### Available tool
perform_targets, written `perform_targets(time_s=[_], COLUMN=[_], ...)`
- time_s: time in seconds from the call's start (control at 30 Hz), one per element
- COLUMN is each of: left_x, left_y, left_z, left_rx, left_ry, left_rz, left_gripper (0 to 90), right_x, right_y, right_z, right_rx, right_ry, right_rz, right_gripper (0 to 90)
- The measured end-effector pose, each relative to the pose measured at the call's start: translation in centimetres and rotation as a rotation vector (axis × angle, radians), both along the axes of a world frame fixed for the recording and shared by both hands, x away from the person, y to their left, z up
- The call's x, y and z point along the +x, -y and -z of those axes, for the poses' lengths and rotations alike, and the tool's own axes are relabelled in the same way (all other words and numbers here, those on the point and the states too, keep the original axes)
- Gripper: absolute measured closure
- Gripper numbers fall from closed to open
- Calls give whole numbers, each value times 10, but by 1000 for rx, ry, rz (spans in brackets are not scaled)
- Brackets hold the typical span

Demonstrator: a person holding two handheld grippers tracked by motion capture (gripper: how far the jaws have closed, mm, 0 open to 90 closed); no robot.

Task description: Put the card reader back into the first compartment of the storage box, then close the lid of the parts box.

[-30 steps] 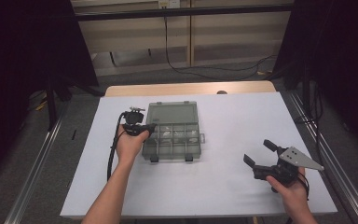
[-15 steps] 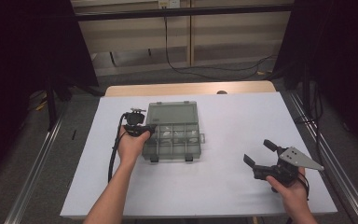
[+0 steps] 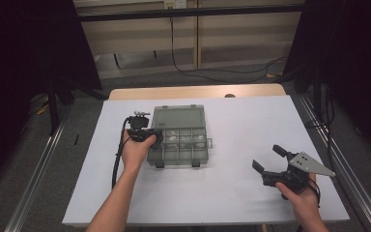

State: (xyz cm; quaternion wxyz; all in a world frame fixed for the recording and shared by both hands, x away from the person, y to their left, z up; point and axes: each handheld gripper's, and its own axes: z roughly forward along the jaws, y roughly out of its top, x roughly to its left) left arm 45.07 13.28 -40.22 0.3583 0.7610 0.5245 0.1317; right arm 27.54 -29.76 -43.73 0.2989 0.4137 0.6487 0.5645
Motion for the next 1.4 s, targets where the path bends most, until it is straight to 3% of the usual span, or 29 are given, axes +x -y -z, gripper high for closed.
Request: perform_targets(time_s=[0.23, 0.47, 0.6, 0.8, 1.0, 1.4], left_x=[-2, 0, 2, 4, 10, 17], left_y=[-7, -19, -23, -29, -36, -46], left_z=[-7, -12, -13, -12, -6, 1], left_rx=[-6, -18, -13, -20, -16, -10], left_ry=[27, 34, 47, 55, 27, 20], left_rz=[4, -9, 3, 5, -7, -35], left_gripper=[508, 326, 265, 228, 192, 168], right_x=[2, 4, 8, 16, 27, 54], right_y=[0, -3, -7, -13, -27, -50], right_z=[0, 1, 2, 1, 0, 0], right_rx=[-7, -18, -46, -51, -92, -108], right_ry=[-5, -25, -41, -75, -106, -157], right_rz=[3, 8, 10, 29, 26, 32], right_gripper=[46, 46, 45, 46, 48, 54])
